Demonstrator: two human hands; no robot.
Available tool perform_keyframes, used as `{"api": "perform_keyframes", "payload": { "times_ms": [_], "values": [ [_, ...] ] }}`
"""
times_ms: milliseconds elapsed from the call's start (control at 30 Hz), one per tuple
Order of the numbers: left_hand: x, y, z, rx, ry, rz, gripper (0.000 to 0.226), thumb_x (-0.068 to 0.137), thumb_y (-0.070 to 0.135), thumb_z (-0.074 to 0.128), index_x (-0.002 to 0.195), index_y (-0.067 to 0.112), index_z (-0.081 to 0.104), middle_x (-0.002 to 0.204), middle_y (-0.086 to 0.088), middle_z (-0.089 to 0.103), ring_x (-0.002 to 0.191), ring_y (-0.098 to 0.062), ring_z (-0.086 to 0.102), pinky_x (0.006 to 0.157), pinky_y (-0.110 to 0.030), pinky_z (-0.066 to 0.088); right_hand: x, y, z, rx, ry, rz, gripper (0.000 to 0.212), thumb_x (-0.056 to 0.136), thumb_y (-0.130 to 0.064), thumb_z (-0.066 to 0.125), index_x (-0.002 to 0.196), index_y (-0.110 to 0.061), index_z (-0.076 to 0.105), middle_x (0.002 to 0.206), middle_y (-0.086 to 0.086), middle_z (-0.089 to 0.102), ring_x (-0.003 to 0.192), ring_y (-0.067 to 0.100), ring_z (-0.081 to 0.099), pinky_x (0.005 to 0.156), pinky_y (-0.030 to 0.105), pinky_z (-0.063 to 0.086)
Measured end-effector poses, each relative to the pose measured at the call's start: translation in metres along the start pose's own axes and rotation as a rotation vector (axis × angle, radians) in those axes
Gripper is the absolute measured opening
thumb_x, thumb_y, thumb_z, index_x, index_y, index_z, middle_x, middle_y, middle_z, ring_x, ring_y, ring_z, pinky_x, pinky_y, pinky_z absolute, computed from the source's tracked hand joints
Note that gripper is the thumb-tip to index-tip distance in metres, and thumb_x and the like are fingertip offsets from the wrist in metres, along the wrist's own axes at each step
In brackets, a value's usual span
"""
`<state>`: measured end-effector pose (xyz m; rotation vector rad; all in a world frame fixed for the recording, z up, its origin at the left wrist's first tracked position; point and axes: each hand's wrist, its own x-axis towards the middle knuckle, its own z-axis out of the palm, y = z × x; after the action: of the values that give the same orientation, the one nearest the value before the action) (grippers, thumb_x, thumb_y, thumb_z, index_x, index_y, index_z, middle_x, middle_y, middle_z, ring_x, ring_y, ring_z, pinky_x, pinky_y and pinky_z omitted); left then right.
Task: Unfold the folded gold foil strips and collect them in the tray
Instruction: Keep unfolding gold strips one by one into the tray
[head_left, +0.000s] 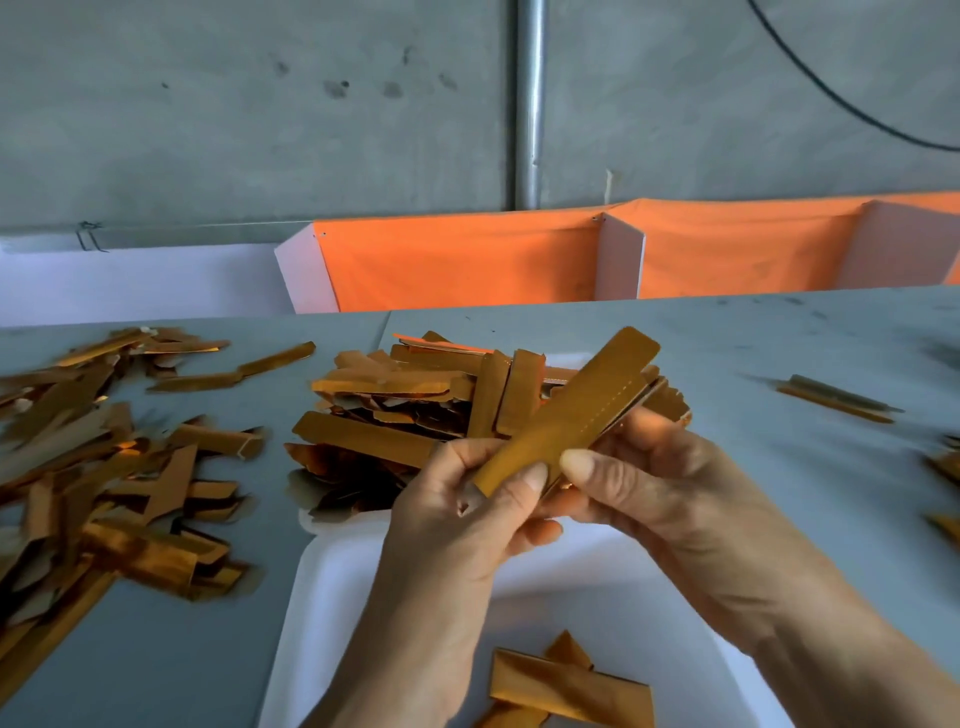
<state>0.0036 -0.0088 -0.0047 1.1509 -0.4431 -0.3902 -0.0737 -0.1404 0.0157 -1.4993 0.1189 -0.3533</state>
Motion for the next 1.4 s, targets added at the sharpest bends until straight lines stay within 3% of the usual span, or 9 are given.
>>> {"api": "perform_keyframes", "payload": {
  "times_ms": [100,267,433,567,733,900,1167,1267,1400],
  "values": [
    [-0.001,0.002,-0.001,0.049,-0.063,-0.026,0.035,0.057,0.035,0.074,0.086,0.016,0.069,0.085,-0.008,0.074,0.074,-0.025,0.072,0.057,-0.021,0.052,0.001,-0.003,0.005,0.005,0.059,-0.012,0.034,0.071,-0.019,0.071,0.103,-0.009,0.069,0.092,0.013,0.074,0.080,0.030,0.071,0.076,0.034,0.059],
    [-0.006,0.009,0.001,0.308,-0.212,0.057,0.029,0.072,0.045,0.072,0.087,0.021,0.066,0.078,0.000,0.074,0.073,-0.014,0.071,0.055,-0.013,0.048,-0.001,-0.004,0.004,-0.073,0.165,-0.076,0.013,0.065,-0.025,0.071,0.075,-0.018,0.071,0.063,0.001,0.066,0.056,0.009,0.058,0.053,0.016,0.047],
    [-0.005,0.012,-0.003,0.266,-0.246,-0.059,0.028,0.063,0.044,0.069,0.081,0.021,0.068,0.077,-0.003,0.073,0.068,-0.016,0.071,0.053,-0.014,0.048,-0.002,-0.002,0.009,-0.150,0.173,-0.096,0.026,0.067,-0.029,0.070,0.085,-0.010,0.068,0.061,0.003,0.063,0.054,0.009,0.057,0.051,0.017,0.046],
    [-0.006,0.014,-0.003,0.295,-0.309,-0.118,0.034,0.059,0.049,0.070,0.080,0.023,0.065,0.078,-0.002,0.073,0.066,-0.015,0.070,0.054,-0.015,0.048,-0.001,0.003,0.011,-0.269,0.317,-0.082,0.015,0.078,-0.025,0.071,0.086,-0.014,0.064,0.063,0.010,0.064,0.051,0.014,0.057,0.051,0.027,0.050],
    [-0.009,0.016,-0.003,0.328,-0.406,-0.165,0.034,0.069,0.042,0.070,0.095,0.022,0.064,0.080,0.000,0.072,0.067,-0.015,0.070,0.056,-0.017,0.048,-0.002,0.001,0.017,-0.295,0.399,-0.154,0.034,0.071,-0.052,0.056,0.076,-0.019,0.064,0.049,-0.002,0.056,0.042,0.005,0.051,0.043,0.016,0.043],
    [-0.011,0.018,-0.004,0.296,-0.525,-0.298,0.024,0.075,0.031,0.068,0.096,0.019,0.065,0.078,-0.003,0.071,0.068,-0.018,0.069,0.058,-0.019,0.050,0.001,-0.001,-0.003,-0.064,0.413,-0.086,0.033,0.077,-0.039,0.058,0.068,-0.008,0.058,0.051,0.003,0.040,0.045,0.011,0.038,0.046,0.022,0.036],
    [-0.012,0.016,0.000,0.319,-0.466,-0.279,0.010,0.078,0.038,0.062,0.075,0.029,0.067,0.069,0.002,0.068,0.054,-0.010,0.060,0.047,-0.015,0.041,0.004,0.004,-0.007,-0.118,0.330,-0.090,0.033,0.083,-0.041,0.056,0.067,-0.014,0.067,0.047,0.001,0.050,0.040,0.011,0.045,0.040,0.017,0.038],
    [-0.014,0.019,0.000,0.325,-0.468,-0.268,0.023,0.087,0.039,0.055,0.069,0.026,0.061,0.062,0.003,0.058,0.040,-0.005,0.042,0.043,-0.012,0.034,0.003,0.002,-0.015,-0.001,0.252,0.008,0.030,0.087,-0.034,0.055,0.073,-0.014,0.072,0.053,0.005,0.052,0.041,0.012,0.044,0.041,0.017,0.039],
    [-0.014,0.018,0.002,0.348,-0.391,-0.266,0.038,0.080,0.053,0.054,0.066,0.018,0.053,0.043,0.002,0.037,0.031,-0.008,0.031,0.037,-0.018,0.029,0.002,-0.003,-0.021,0.146,0.153,0.064,0.022,0.089,-0.013,0.054,0.083,-0.013,0.074,0.063,0.012,0.059,0.039,0.013,0.046,0.037,0.018,0.040]
  ]
}}
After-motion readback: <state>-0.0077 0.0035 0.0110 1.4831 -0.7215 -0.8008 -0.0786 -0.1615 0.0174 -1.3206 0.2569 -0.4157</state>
